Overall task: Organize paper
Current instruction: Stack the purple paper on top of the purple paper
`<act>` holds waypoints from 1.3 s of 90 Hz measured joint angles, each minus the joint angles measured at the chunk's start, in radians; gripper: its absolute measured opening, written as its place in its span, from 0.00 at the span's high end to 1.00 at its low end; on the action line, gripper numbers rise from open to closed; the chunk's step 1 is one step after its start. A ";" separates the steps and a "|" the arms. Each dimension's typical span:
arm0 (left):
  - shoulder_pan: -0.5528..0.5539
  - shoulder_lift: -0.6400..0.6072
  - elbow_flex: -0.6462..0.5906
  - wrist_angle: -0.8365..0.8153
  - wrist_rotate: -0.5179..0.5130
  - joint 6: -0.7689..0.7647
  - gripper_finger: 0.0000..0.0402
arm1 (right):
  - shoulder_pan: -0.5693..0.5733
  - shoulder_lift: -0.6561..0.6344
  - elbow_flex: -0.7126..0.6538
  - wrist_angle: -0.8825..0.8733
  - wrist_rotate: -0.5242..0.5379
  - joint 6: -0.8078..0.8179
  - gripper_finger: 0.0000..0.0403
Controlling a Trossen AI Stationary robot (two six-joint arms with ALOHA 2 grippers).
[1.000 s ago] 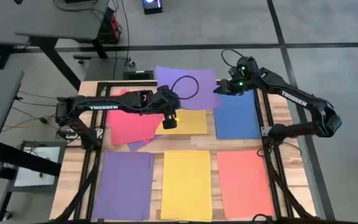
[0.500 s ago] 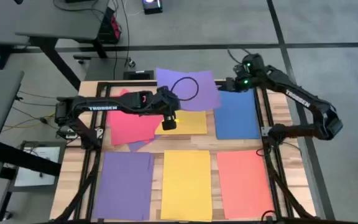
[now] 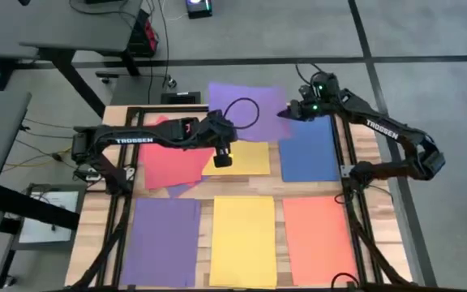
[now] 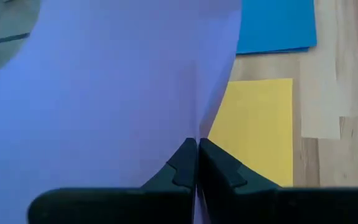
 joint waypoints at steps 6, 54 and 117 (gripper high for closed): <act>0.000 0.000 0.000 0.013 0.000 0.000 1.00 | 0.018 0.016 0.000 0.016 0.002 0.004 0.46; -0.003 0.001 0.000 -0.018 0.037 -0.139 0.99 | 0.105 0.093 0.000 0.201 -0.039 -0.023 0.94; -0.048 -0.301 0.000 -0.416 0.291 -0.715 0.73 | 0.237 0.048 0.000 0.084 -0.114 -0.196 1.00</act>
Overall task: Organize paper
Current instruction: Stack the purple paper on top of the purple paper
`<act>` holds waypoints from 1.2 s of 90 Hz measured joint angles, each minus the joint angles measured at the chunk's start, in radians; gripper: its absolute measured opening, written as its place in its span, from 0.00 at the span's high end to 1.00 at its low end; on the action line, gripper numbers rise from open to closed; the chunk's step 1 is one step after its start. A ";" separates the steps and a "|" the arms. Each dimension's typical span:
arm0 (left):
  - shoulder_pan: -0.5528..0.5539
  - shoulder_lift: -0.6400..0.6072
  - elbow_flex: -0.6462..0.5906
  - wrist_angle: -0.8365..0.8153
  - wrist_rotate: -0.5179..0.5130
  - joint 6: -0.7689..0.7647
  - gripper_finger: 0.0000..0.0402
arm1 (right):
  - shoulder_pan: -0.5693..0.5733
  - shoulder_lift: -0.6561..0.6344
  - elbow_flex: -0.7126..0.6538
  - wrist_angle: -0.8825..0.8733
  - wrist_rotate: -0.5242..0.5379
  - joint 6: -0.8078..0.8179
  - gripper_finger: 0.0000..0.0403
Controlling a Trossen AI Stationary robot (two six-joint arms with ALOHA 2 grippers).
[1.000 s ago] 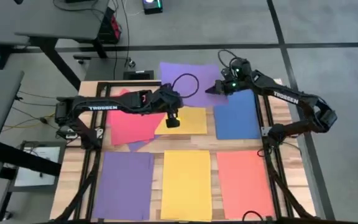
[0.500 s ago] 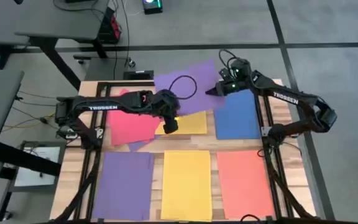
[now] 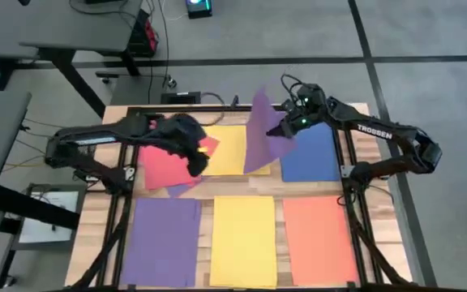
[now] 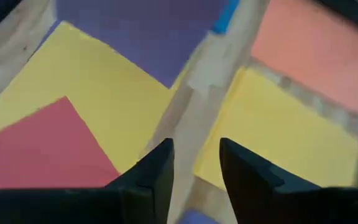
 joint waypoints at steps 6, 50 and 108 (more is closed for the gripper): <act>-0.014 -0.060 0.000 -0.024 -0.005 -0.044 0.73 | 0.051 0.000 0.012 0.000 -0.011 0.022 1.00; -0.015 -0.259 0.001 -0.203 -0.008 0.036 0.73 | 0.485 0.214 0.154 0.360 0.293 0.391 1.00; -0.092 -0.467 0.000 -0.257 0.011 0.113 0.73 | 0.693 1.045 1.010 0.396 -0.104 0.421 1.00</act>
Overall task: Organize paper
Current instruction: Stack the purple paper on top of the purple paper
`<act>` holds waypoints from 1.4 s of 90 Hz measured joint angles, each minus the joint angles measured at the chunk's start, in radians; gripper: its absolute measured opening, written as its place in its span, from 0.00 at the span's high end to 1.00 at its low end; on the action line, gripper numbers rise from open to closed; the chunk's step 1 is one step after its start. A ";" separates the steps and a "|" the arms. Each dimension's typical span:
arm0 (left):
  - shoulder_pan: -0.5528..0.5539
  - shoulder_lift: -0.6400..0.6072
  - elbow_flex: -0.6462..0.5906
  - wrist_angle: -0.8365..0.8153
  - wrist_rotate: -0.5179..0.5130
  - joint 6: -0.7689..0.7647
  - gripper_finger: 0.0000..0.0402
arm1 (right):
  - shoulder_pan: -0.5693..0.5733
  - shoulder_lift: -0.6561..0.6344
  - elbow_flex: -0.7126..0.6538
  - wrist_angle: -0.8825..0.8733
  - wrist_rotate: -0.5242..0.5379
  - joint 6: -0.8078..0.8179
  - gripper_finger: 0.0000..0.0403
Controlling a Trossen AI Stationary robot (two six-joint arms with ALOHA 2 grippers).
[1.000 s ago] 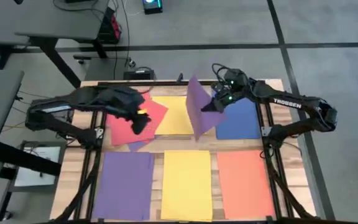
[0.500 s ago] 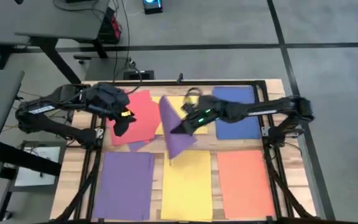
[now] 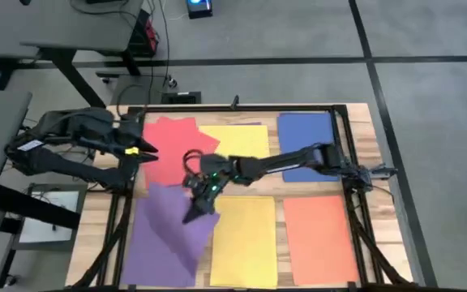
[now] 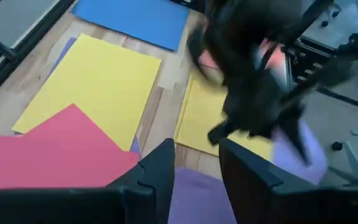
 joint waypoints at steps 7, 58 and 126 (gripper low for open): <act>0.000 -0.003 0.000 -0.032 0.000 -0.017 0.73 | -0.005 0.064 0.036 0.005 -0.005 0.031 1.00; 0.000 0.014 0.000 -0.070 0.000 -0.005 0.73 | -0.060 0.311 0.346 -0.341 0.059 -0.298 1.00; 0.000 0.014 0.000 -0.070 0.000 -0.060 0.73 | 0.001 0.313 0.332 -0.406 0.353 -0.935 0.83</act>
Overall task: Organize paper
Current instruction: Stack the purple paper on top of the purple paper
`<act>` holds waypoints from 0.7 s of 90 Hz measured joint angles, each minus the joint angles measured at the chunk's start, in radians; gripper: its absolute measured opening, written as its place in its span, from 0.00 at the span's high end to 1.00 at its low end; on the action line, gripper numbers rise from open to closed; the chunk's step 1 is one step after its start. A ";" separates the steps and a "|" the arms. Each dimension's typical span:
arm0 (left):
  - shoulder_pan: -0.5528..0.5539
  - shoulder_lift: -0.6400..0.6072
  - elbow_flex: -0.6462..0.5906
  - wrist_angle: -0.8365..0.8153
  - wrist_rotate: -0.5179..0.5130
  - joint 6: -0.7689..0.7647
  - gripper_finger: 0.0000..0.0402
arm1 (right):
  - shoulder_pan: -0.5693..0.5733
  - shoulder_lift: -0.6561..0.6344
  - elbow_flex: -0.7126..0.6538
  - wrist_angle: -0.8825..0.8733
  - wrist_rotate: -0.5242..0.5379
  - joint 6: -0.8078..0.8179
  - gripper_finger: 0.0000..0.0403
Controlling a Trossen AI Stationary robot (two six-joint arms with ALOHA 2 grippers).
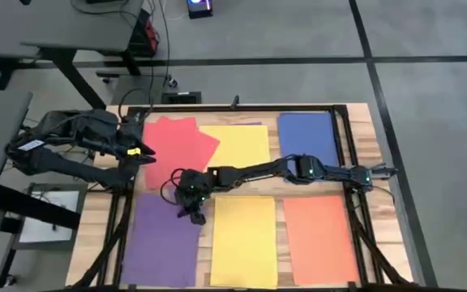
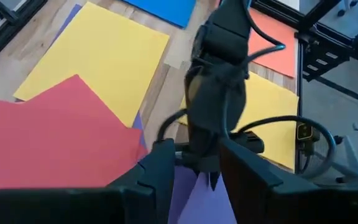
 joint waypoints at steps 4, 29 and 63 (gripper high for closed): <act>0.000 0.000 0.000 0.000 0.000 -0.004 0.73 | 0.006 0.000 0.000 0.000 0.001 -0.002 0.80; 0.000 0.000 0.000 0.000 0.000 -0.017 0.73 | -0.001 0.000 0.000 0.011 0.101 -0.006 0.65; 0.000 0.042 0.000 0.002 0.000 -0.015 0.73 | 0.039 -0.002 0.008 0.108 0.103 -0.239 0.65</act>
